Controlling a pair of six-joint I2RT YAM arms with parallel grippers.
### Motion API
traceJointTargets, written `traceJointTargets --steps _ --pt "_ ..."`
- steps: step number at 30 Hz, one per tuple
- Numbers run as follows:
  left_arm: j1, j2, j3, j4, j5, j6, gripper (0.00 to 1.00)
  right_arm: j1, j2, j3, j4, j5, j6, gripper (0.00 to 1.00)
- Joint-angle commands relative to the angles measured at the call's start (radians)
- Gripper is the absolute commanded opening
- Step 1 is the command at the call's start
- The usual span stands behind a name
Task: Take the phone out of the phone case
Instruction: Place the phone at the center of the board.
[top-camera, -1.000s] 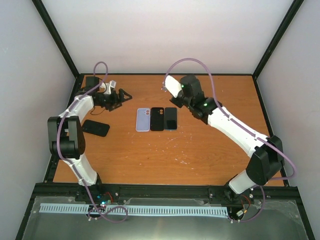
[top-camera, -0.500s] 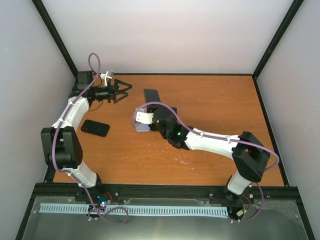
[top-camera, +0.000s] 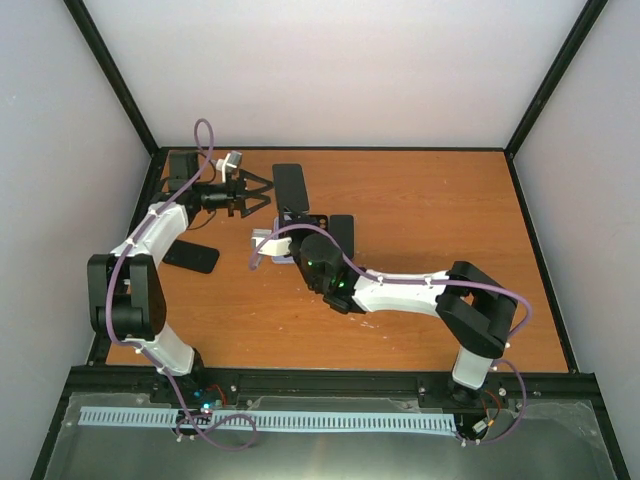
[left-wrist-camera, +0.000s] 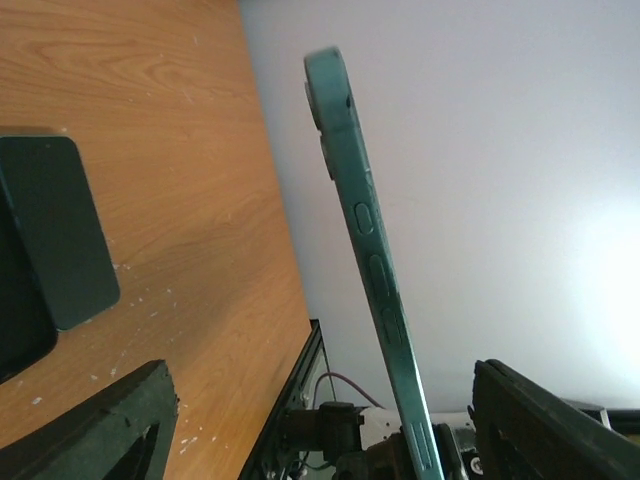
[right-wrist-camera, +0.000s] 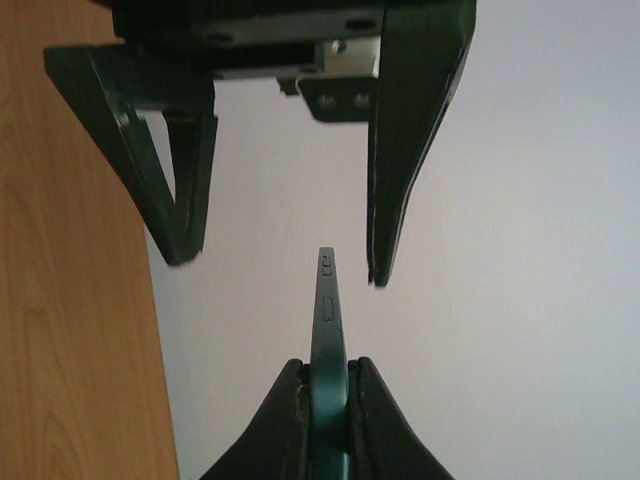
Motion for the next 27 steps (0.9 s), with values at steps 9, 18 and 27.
traceJointTargets --steps 9,18,27 --pt "-0.054 -0.004 0.006 0.107 0.058 -0.073 0.46 0.056 0.05 -0.025 0.25 0.024 -0.142 0.03" --pt "-0.054 0.006 0.002 0.122 0.07 -0.086 0.13 0.072 0.079 -0.049 0.332 0.025 -0.196 0.13" --pt "-0.03 0.017 0.035 0.107 0.077 -0.059 0.03 0.079 0.051 -0.12 0.309 0.016 -0.16 0.54"
